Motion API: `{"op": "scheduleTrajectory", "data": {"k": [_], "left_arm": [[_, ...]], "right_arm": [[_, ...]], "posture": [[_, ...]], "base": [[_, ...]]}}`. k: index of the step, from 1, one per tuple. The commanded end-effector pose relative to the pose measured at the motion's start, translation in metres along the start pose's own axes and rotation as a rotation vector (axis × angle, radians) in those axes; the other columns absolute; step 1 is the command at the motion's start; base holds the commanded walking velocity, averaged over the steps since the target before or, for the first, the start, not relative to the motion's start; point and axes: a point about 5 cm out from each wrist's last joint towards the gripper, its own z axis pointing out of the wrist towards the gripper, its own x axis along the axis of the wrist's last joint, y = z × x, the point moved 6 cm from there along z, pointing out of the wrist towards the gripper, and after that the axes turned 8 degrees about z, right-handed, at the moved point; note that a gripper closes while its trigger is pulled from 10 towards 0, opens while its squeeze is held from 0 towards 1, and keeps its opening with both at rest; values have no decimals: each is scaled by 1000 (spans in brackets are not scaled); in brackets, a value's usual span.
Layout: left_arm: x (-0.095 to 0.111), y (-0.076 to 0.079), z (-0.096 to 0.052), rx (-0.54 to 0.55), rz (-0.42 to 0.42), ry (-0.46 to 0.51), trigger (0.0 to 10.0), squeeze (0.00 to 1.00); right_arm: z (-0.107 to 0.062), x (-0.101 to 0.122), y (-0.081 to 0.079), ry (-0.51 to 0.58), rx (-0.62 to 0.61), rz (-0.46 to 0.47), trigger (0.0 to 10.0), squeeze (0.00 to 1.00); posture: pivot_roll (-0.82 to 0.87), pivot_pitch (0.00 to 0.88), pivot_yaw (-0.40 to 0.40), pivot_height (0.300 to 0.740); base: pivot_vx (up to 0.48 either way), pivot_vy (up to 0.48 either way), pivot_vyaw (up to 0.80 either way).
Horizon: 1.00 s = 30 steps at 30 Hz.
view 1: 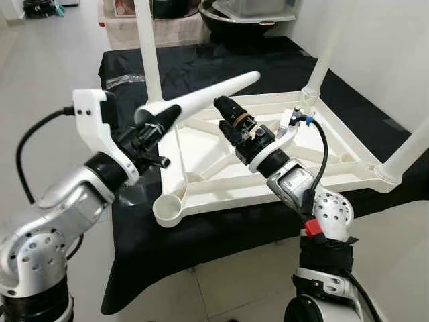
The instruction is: Building children table
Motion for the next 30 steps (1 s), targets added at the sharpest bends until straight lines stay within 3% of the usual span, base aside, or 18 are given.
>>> {"op": "scheduleTrajectory", "data": {"k": [1,9,13,22,30], "left_arm": [[6,4,-5,-23,3,44,10000,0],[-2,15,-14,-95,-42,52,10000,0],[-5,20,-17,-126,-75,55,10000,0],[-10,29,-28,-230,-250,60,10000,0],[-15,30,-33,-256,-299,36,10000,0]], "right_arm": [[4,-12,3,7,31,122,10000,0],[6,8,7,101,42,223,10000,0],[7,8,6,96,53,237,10000,0],[10,7,5,69,79,290,10000,0],[11,6,7,64,69,292,10000,0]], "posture": [[114,142,-97,740],[120,145,-98,740],[119,145,-98,740],[117,136,-91,740],[117,132,-86,740]], "base": [[0,0,0],[0,0,0],[0,0,0],[0,0,0],[0,0,0]]}}
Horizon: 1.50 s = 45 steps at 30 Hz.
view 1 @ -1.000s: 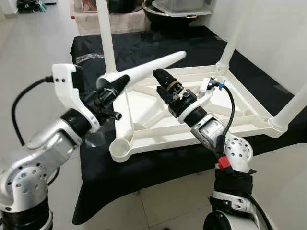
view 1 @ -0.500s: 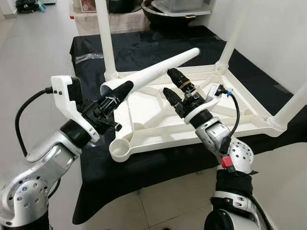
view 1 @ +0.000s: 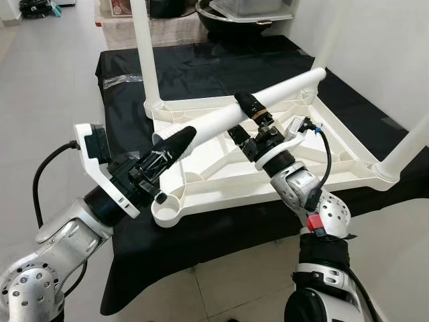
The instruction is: Building children table
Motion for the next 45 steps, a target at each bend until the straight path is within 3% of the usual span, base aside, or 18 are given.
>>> {"op": "scheduleTrajectory", "data": {"k": [1,22,24,25,26,27,28,29,45], "left_arm": [[1,8,-2,-45,-19,6,10000,0],[-19,10,-9,-58,-93,-84,10000,0],[-20,12,-9,-63,-100,-86,10000,0],[-21,12,-9,-65,-102,-87,10000,0],[-21,13,-9,-66,-102,-87,10000,0],[-21,13,-8,-66,-102,-88,10000,0],[-21,13,-8,-67,-101,-89,10000,0],[-21,13,-8,-67,-101,-90,10000,0],[-24,10,-10,-54,-97,-115,10000,0]], "right_arm": [[12,-16,-6,-38,35,45,10000,0],[16,-17,-11,-48,44,28,10000,0],[16,-16,-12,-43,47,29,9412,0],[17,-16,-13,-40,47,30,7373,0],[17,-16,-13,-39,48,31,7373,0],[17,-16,-13,-37,50,33,1137,0],[17,-16,-13,-36,51,33,1137,0],[17,-16,-13,-35,50,33,0,0],[18,-18,-17,-28,57,50,0,0]], "posture": [[117,132,-86,740],[114,128,-82,740],[114,130,-84,740],[114,130,-84,740],[114,130,-84,740],[113,132,-85,740],[113,132,-85,740],[114,134,-84,740],[108,139,-86,740]], "base": [[0,0,0],[0,0,0],[0,0,0],[0,0,0],[0,0,0],[0,0,0],[0,0,0],[0,0,0],[0,0,0]]}}
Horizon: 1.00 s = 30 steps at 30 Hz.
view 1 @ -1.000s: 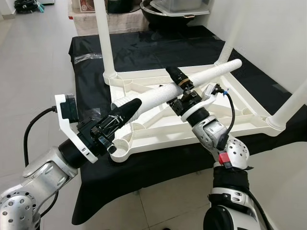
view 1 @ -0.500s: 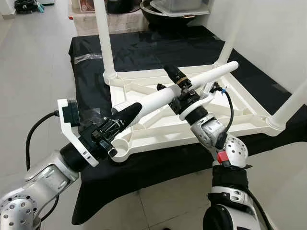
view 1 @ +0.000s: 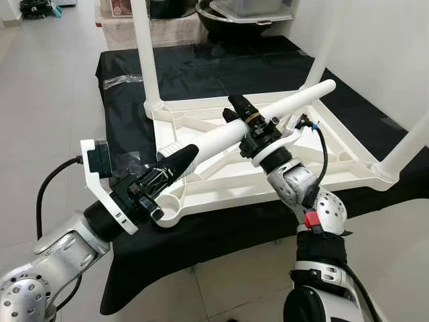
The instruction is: Building children table
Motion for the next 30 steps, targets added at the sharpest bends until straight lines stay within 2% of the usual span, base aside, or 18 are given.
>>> {"op": "scheduleTrajectory", "data": {"k": [1,6,7,14,18,20,21,23,27,30], "left_arm": [[-11,6,1,-28,-9,-60,10000,0],[-24,-1,1,12,-13,-134,10000,31],[-26,0,1,6,-17,-142,10000,1000],[-30,-5,-3,31,-8,-155,10000,1000],[-27,-17,-6,99,15,-146,10000,1000],[-26,-18,-6,107,21,-148,10000,1000],[-26,-18,-7,110,22,-149,10000,0],[-26,-19,-7,111,22,-149,10000,0],[-26,-21,-10,127,30,-152,10000,0],[-27,-22,-12,135,35,-155,10000,0]], "right_arm": [[12,-14,-10,-21,36,21,0,0],[12,-14,-10,-18,35,26,0,0],[13,-13,-10,-16,36,28,0,0],[15,-9,-14,-1,52,29,0,0],[23,11,-30,45,84,-10,0,0],[24,16,-33,57,88,-19,0,0],[25,23,-37,73,94,-38,0,0],[26,28,-39,83,99,-51,0,0],[27,60,-55,153,113,-116,0,0],[27,69,-59,167,114,-141,0,0]], "posture": [[108,140,-86,740],[111,142,-85,740],[111,141,-86,740],[112,140,-85,740],[115,137,-87,740],[115,136,-88,740],[116,135,-90,740],[116,134,-90,740],[118,127,-94,740],[118,121,-96,740]], "base": [[0,0,0],[0,0,0],[0,0,0],[0,0,0],[0,0,0],[0,0,0],[0,0,0],[0,0,0],[0,0,0],[0,0,0]]}}
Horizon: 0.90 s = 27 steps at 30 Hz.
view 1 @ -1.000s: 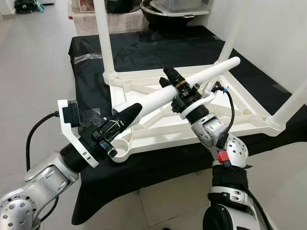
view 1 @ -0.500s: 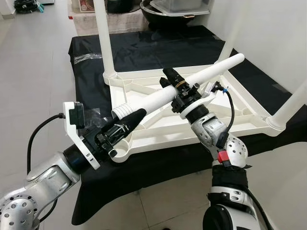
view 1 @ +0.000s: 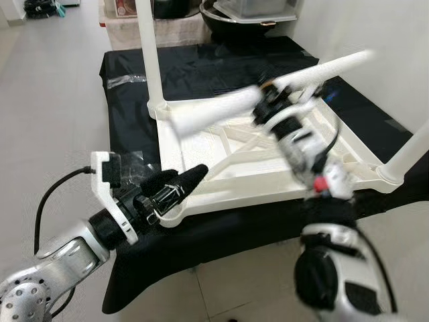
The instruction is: Building children table
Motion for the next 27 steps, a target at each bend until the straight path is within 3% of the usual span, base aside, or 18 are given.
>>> {"op": "scheduleTrajectory", "data": {"k": [1,3,4,5,6,7,8,9,10,11,12,13,16,17,19,23,27], "left_arm": [[-6,-4,-4,31,17,-28,10000,0],[-7,-5,-5,38,19,-30,10000,0],[-8,-5,-6,42,30,-38,10000,0],[-10,-4,-6,45,40,-44,10000,0],[-10,-4,-6,45,40,-44,10000,0],[-11,-4,-6,53,49,-47,10000,0],[-11,-3,-4,63,51,-35,10000,0],[-11,-3,-4,63,51,-35,10000,0],[-11,-3,-1,94,90,-22,10000,0],[-11,-3,1,115,118,-11,10000,0],[-11,-3,1,115,118,-11,10000,0],[-10,-4,5,162,155,13,10000,0],[-10,-4,6,177,172,19,10000,0],[-9,-8,8,248,213,37,10000,0],[-10,-10,8,305,235,45,10000,0],[-15,-11,8,353,325,25,10000,0],[-21,-8,11,376,361,13,10000,0]], "right_arm": [[0,6,2,5,-10,-33,0,0],[1,9,1,6,-8,-53,0,0],[1,5,-1,-27,-13,-165,0,0],[1,1,-2,-64,-15,-270,3255,0],[1,1,-2,-64,-15,-270,3255,0],[2,-9,1,-121,-33,-449,10000,0],[1,-21,10,-190,-66,-677,10000,0],[1,-21,10,-190,-66,-677,10000,0],[-2,-29,21,-228,-102,-881,10000,0],[-4,-34,27,-252,-113,-1009,10000,0],[-4,-34,27,-252,-113,-1009,10000,0],[-7,-37,32,-256,-124,-1139,10000,0],[-9,-37,32,-249,-126,-1174,10000,0],[-13,-39,31,-230,-120,-1245,10000,0],[-17,-38,31,-210,-127,-1281,10000,0],[-20,-40,30,-188,-120,-1324,10000,0],[-20,-39,26,-159,-123,-1343,10000,0]], "posture": [[118,119,-95,740],[118,118,-94,740],[119,114,-96,740],[119,114,-96,740],[119,114,-96,740],[119,110,-94,740],[113,106,-91,740],[113,106,-91,740],[113,106,-91,740],[111,100,-89,740],[111,100,-89,740],[114,96,-93,740],[114,96,-93,740],[116,89,-93,740],[117,85,-94,740],[116,81,-95,740],[111,72,-97,740]], "base": [[0,0,0],[0,0,0],[0,0,0],[0,0,0],[0,0,0],[0,0,0],[0,0,0],[0,0,0],[0,0,0],[0,0,0],[0,0,0],[0,0,0],[0,0,0],[0,0,556],[0,0,800],[0,0,800],[0,0,800]]}}
